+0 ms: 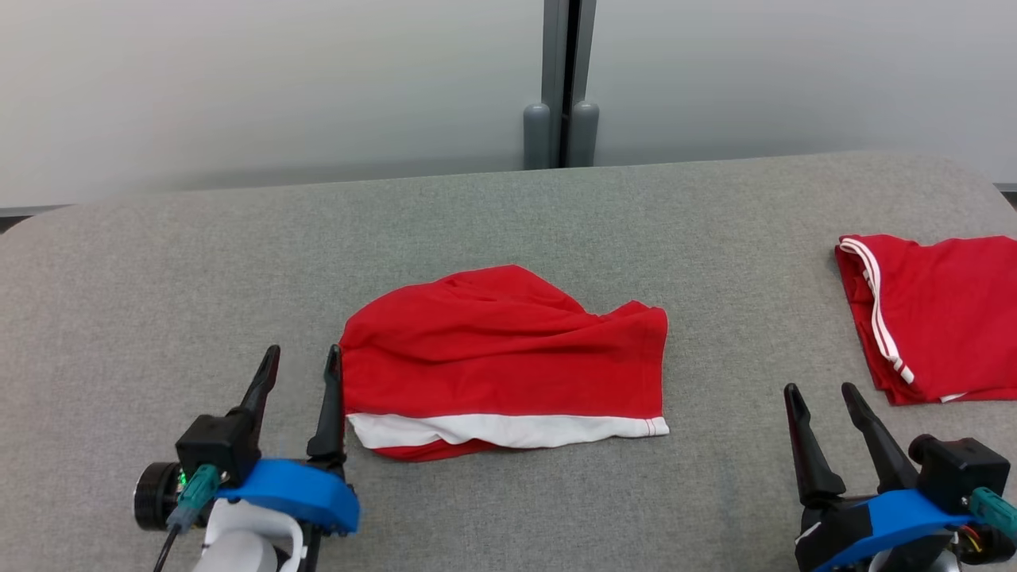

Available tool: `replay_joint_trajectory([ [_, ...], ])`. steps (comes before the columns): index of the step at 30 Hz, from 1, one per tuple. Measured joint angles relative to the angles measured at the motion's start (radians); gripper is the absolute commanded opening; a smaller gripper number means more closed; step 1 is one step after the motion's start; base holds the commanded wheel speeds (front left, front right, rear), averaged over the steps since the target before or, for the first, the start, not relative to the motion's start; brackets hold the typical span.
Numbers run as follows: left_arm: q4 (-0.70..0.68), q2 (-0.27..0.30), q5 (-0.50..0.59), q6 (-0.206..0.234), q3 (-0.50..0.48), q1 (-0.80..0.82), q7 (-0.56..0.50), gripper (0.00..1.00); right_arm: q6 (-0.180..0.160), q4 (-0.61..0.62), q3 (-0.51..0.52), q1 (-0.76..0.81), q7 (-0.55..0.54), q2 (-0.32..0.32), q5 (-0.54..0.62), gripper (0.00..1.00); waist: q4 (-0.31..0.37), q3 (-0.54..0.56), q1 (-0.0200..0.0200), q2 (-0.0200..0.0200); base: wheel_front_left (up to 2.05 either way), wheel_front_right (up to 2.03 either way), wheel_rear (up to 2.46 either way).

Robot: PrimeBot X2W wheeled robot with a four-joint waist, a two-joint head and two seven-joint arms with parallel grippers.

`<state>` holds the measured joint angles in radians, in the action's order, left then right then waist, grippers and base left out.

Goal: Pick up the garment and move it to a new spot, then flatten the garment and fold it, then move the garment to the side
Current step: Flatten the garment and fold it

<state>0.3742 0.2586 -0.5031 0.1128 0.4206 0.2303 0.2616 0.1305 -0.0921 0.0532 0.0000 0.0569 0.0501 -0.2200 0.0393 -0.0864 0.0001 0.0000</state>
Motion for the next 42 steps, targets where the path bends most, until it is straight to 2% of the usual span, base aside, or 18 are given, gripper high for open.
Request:
replay_joint_trajectory([
  [6,-0.15,0.011,0.093,-0.044,-0.127,-0.119,0.0,1.0,0.0,0.001,0.01,0.011,-0.012,0.0,-0.003,1.0,-0.01,0.021,0.0,0.0,0.0,0.0,0.0],
  [14,-0.212,-0.005,0.171,-0.086,-0.277,-0.223,0.0,1.0,0.0,-0.002,0.011,0.03,-0.021,0.0,-0.016,1.0,-0.018,0.049,-0.0003,0.0,0.0,0.0,0.0],
  [24,-0.22,-0.042,0.213,-0.083,-0.276,-0.291,0.0,1.0,0.0,-0.016,0.014,0.046,-0.021,0.0,-0.03,1.0,-0.021,0.067,-0.0002,0.0,0.0,0.0,0.0],
  [42,-0.182,-0.055,0.216,-0.106,-0.282,-0.295,0.0,1.0,0.0,-0.022,0.01,0.048,-0.013,0.0,-0.04,1.0,-0.03,0.056,-0.0001,0.0,0.0,0.0,0.0],
])
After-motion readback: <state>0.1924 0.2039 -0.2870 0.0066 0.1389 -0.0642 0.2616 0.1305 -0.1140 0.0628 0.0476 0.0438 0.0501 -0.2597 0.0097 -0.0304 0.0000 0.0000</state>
